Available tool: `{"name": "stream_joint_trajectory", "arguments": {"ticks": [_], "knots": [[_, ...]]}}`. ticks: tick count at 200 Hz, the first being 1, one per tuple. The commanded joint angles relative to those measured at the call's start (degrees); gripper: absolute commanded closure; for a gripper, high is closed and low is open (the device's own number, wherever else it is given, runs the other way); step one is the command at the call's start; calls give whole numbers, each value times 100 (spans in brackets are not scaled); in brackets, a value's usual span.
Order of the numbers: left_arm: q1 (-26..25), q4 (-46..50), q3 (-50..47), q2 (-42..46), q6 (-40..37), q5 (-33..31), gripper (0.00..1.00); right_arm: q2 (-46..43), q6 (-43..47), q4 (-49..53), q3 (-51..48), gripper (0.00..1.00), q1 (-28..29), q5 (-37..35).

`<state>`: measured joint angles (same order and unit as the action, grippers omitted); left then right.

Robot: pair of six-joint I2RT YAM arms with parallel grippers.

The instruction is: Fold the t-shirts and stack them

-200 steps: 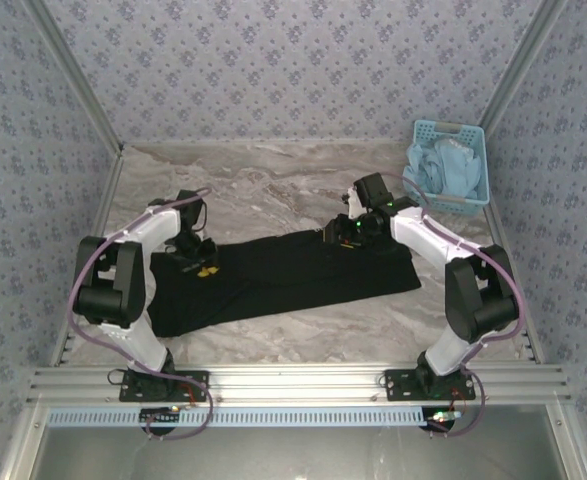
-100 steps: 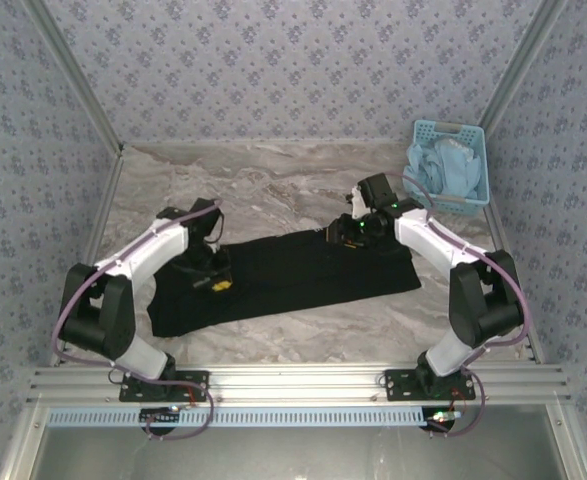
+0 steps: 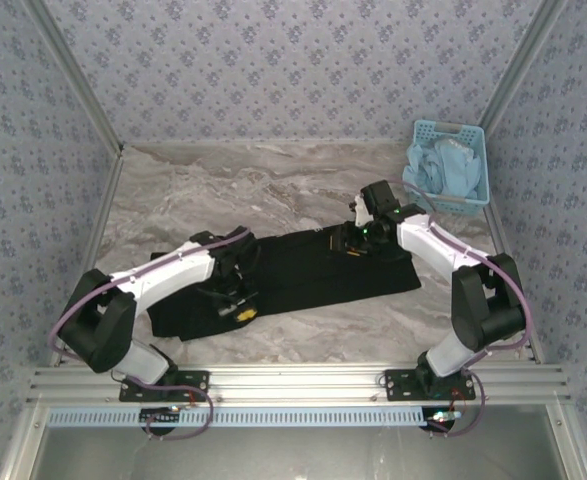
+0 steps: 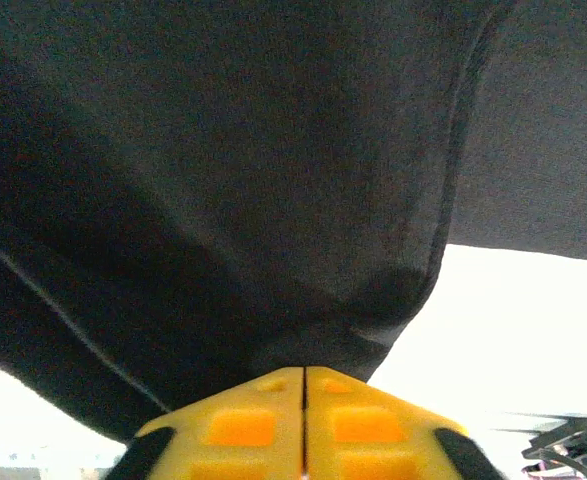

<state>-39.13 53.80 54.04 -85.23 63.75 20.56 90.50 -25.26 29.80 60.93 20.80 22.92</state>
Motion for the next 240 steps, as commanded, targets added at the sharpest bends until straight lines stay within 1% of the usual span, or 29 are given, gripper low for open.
{"name": "stream_joint_trajectory", "arguments": {"ticks": [1,10,18,24,35,49,65,76,93,111,132,152,172,195,200,220,240], "knots": [[-10,21,-63,-29,267,593,65,-132,-58,219,-79,58,-24,52],[9,-18,-30,-14,212,774,59,-138,-55,219,-90,58,-27,45],[104,17,36,51,128,811,58,-154,-50,231,-95,58,-26,45],[219,145,116,135,43,709,58,-161,-50,228,-98,58,-22,38],[598,462,245,324,-143,359,58,-177,-33,228,-90,58,-6,13],[1273,817,287,527,-381,-175,58,-183,29,207,-81,58,72,2],[2041,751,99,698,-492,-612,59,-175,97,88,-106,58,233,101],[2420,546,-41,731,-555,-979,61,-174,165,-55,-110,59,412,218],[2980,163,-389,576,-550,-1084,60,-69,245,-192,-50,58,669,308],[3368,-157,-652,415,-497,-1100,56,154,186,-275,61,58,828,263],[3575,-523,-612,377,-333,-1503,55,437,3,-365,147,60,860,211],[3634,-881,-401,81,-174,-1501,56,642,-288,-185,200,64,664,-327],[3654,-847,78,-415,-273,-1650,57,797,-204,-104,326,65,482,-699],[3683,-632,620,-1109,-525,-1693,59,1261,-42,252,684,64,304,-975],[3685,-601,712,-1270,-589,-1703,60,1367,-49,319,916,65,256,-1032],[3773,-649,999,-1844,-793,-1615,60,1847,-51,438,1253,64,134,-1129],[3890,-615,1421,-2526,-1025,-1416,60,2397,-141,999,1764,65,35,-1207]]}}
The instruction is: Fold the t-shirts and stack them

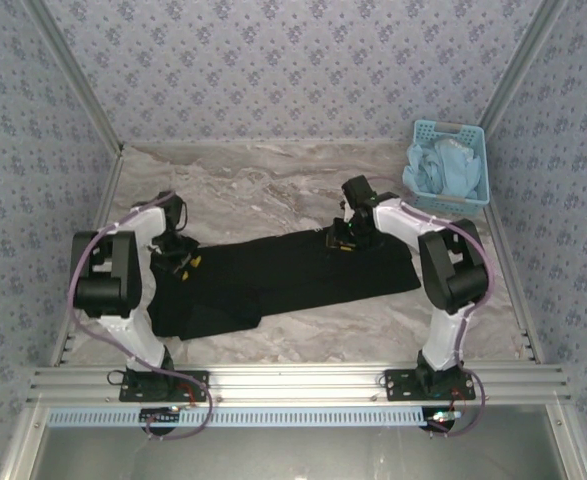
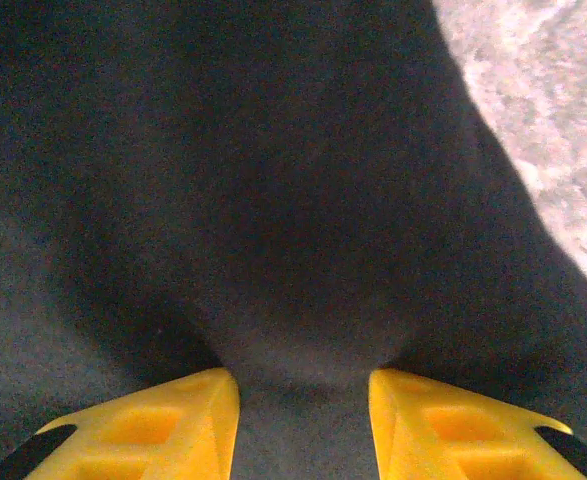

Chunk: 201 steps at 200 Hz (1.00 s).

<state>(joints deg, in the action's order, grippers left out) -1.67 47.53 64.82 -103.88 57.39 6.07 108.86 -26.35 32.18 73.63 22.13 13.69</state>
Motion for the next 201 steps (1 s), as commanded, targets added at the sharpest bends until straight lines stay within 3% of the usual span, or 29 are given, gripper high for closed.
{"name": "stream_joint_trajectory", "arguments": {"ticks": [1,49,85,113,138,173,201], "knots": [[151,16,372,-692,-401,43,60,603,-39,784,525,65,-101,-291],[284,150,2408,-2076,-1091,592,60,1748,-262,1416,2043,65,-462,-330],[319,381,3636,-2306,-1648,307,56,2392,229,1787,3536,61,-658,-65],[163,276,3109,-1381,-2047,-11,52,1725,429,1724,3444,54,-471,-30],[98,-71,2231,-815,-2267,524,53,847,340,1290,2639,52,-252,0],[70,-438,1493,-687,-2545,882,65,136,282,927,1791,53,6,330],[68,-423,1250,-752,-2772,811,64,-242,184,842,1428,53,94,402]]}}
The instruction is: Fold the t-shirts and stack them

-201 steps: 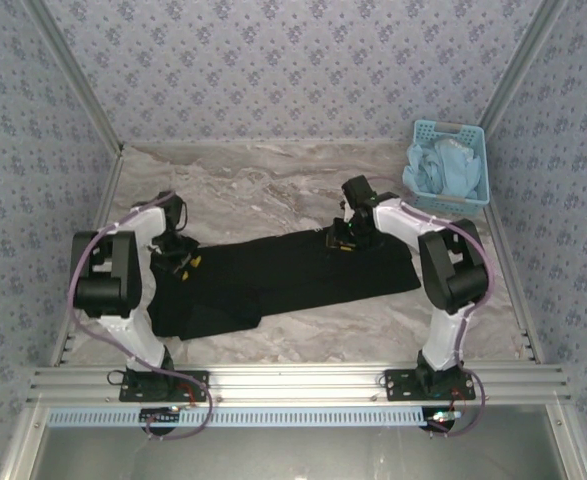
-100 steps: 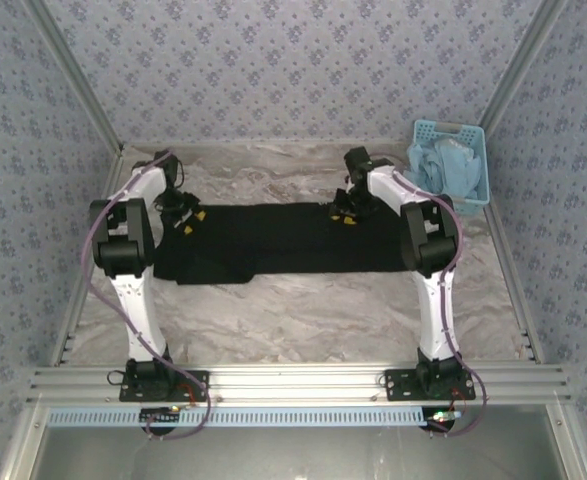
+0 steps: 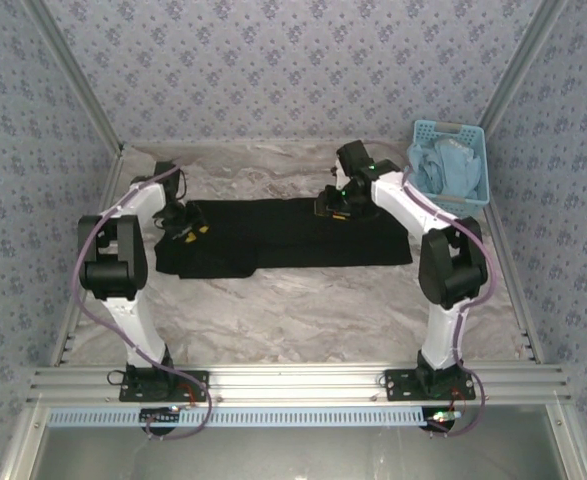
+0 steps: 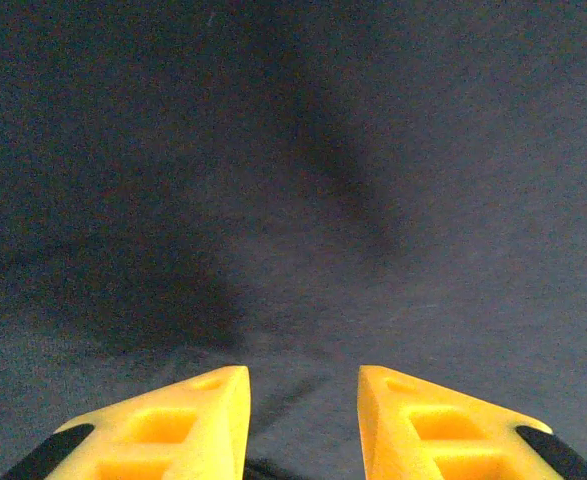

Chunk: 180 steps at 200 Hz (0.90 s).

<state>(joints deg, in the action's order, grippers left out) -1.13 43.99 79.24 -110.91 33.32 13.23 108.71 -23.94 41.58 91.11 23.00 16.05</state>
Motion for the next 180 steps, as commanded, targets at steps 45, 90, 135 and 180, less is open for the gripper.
{"name": "stream_joint_trajectory", "arguments": {"ticks": [45,90,135,180], "knots": [[-61,-43,-615,241,-432,-110,67,-651,-163,-177,-738,53,35,205],[-257,158,-1270,918,-433,-67,72,-827,-189,-168,-954,54,20,210],[-388,351,-2109,1661,-282,-71,81,-902,-198,-211,-1064,54,11,209],[-638,877,-2675,2349,112,-144,97,-1007,-207,-256,-1209,55,3,218]]}}
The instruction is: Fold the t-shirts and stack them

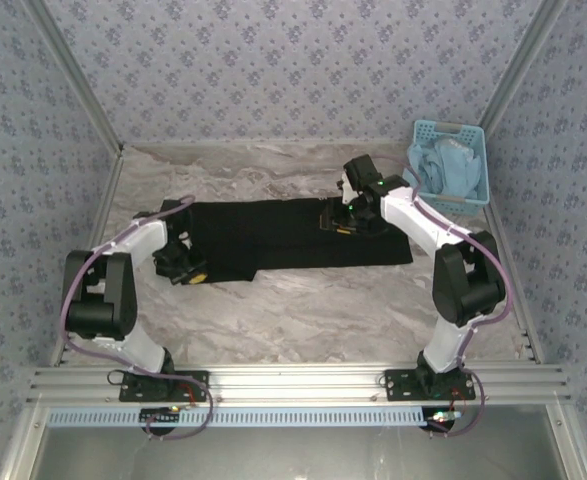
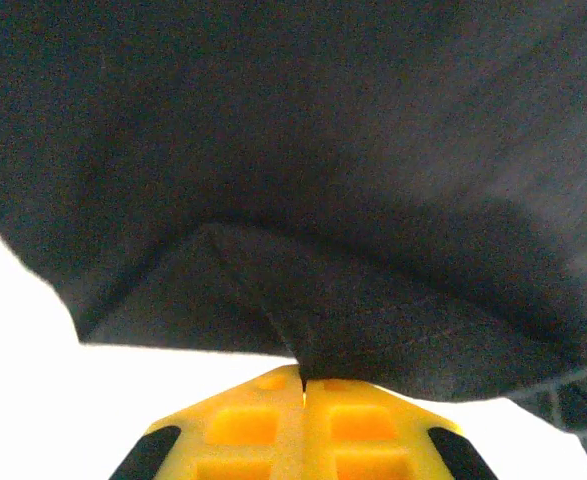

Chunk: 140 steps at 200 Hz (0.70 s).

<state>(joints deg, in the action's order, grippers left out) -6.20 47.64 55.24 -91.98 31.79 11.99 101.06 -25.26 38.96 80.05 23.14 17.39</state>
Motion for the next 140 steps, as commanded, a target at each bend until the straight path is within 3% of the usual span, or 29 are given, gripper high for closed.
{"name": "stream_joint_trajectory", "arguments": {"ticks": [1,44,84,107,118,140], "knots": [[-133,515,-285,477,283,-3,98,-243,-76,2,-108,55,-10,87],[-104,790,-157,1061,617,79,99,-223,-50,24,-78,55,-40,133],[40,407,327,1028,1559,128,79,-156,3,33,-117,56,-44,90],[-3,5,603,803,1947,-42,76,-169,-14,-4,-191,56,-27,89],[-20,39,821,590,1983,-203,68,-182,-22,6,-216,56,-20,81],[-57,97,1031,230,1924,-399,68,-217,-32,-11,-259,57,-2,81]]}}
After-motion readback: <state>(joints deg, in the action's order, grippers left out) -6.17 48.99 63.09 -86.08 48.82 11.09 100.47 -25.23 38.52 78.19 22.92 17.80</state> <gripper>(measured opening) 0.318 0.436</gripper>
